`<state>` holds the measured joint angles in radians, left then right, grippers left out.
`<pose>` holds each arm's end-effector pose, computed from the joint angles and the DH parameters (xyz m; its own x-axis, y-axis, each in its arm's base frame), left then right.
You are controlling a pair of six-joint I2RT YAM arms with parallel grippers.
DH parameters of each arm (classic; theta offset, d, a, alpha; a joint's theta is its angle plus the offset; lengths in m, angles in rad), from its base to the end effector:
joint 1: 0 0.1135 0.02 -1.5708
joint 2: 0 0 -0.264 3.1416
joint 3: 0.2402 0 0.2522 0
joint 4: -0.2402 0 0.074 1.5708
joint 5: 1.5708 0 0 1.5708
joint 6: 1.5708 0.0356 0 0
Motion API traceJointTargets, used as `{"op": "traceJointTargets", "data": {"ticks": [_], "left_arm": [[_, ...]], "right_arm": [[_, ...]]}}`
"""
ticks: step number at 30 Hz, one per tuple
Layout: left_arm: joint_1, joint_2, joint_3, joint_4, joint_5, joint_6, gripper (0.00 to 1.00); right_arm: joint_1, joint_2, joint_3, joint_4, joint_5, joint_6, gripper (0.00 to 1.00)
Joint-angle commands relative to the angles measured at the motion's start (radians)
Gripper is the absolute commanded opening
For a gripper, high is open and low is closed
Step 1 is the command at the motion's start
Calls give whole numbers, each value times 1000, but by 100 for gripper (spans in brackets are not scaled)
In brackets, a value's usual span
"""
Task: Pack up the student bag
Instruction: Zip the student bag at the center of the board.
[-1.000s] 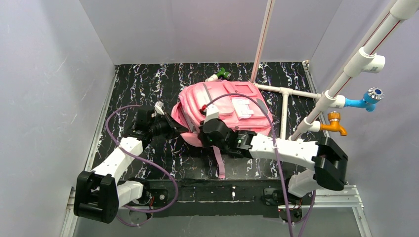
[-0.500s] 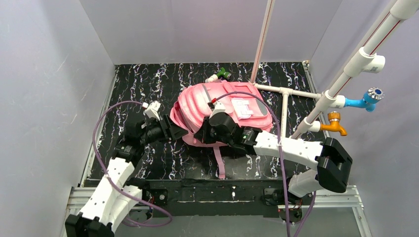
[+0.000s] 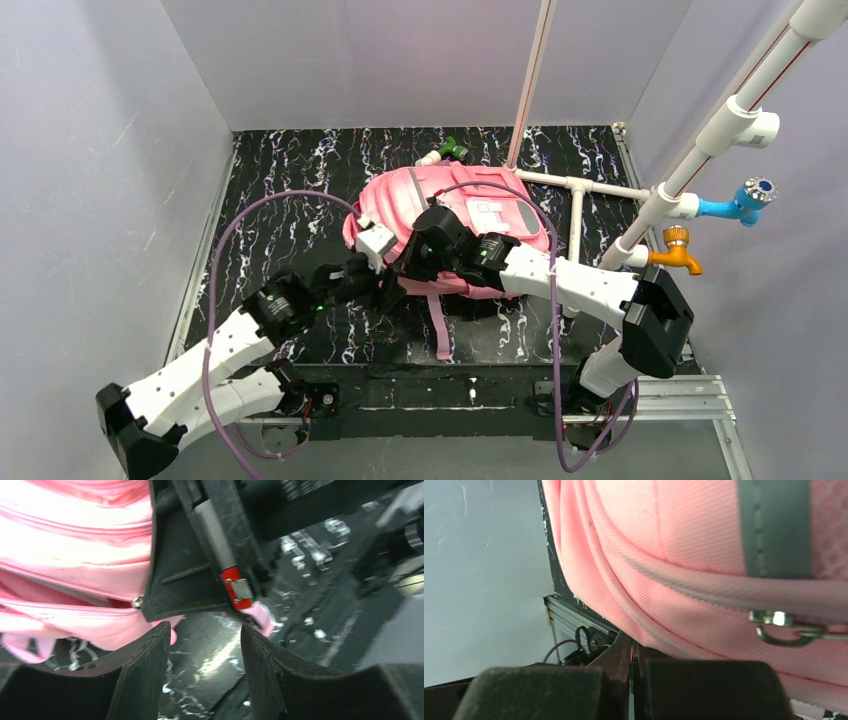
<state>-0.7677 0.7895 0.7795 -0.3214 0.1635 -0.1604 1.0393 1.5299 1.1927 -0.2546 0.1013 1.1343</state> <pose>0.1275 -0.1311 0.3230 -0.3582 0.1268 -0.9250 0.7484 0.6314 -0.2033 0.1810 0.3008 0.2918 -0.8582 0.3192 -0.4020 -0.0884 0.6796 0.7283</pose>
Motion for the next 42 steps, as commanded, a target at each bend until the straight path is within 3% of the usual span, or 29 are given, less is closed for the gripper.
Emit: {"op": "traceJointTargets", "data": {"ticks": [1, 8, 14, 18, 23, 25, 27, 30, 34, 36, 39, 42], "left_arm": [[-84, 48, -8, -9, -325, 156, 51], [-142, 108, -4, 5, -462, 194, 55], [-203, 186, 28, 23, -552, 253, 45], [-223, 217, 38, 18, -607, 250, 30], [-228, 218, 41, 18, -635, 237, 0], [-229, 212, 37, 14, -633, 228, 0], [-228, 204, 33, 3, -616, 211, 0], [-222, 191, 30, -26, -569, 177, 0], [-181, 138, 22, -48, -466, 116, 0], [-145, 109, 18, -54, -395, 87, 0], [-57, 85, 20, -60, -231, 45, 0], [16, 73, 26, -54, -85, 14, 0]], "right_arm": [[-16, -35, 39, 40, 1, 143, 1], [-31, -65, 12, 50, -14, 201, 1], [-36, -55, 17, 56, -14, 230, 1], [-36, -36, 37, 50, -22, 226, 1], [-37, -30, 18, 43, -22, 203, 1], [-38, -38, 11, 11, 10, 152, 10], [-38, -65, 0, -68, 79, 90, 31], [-45, -139, -66, -81, 124, -92, 65], [-49, -242, -159, -32, 84, -445, 86], [-51, -271, -207, 8, 21, -687, 91], [-37, -294, -269, 109, -148, -991, 90], [1, -332, -361, 289, -111, -1195, 87]]}}
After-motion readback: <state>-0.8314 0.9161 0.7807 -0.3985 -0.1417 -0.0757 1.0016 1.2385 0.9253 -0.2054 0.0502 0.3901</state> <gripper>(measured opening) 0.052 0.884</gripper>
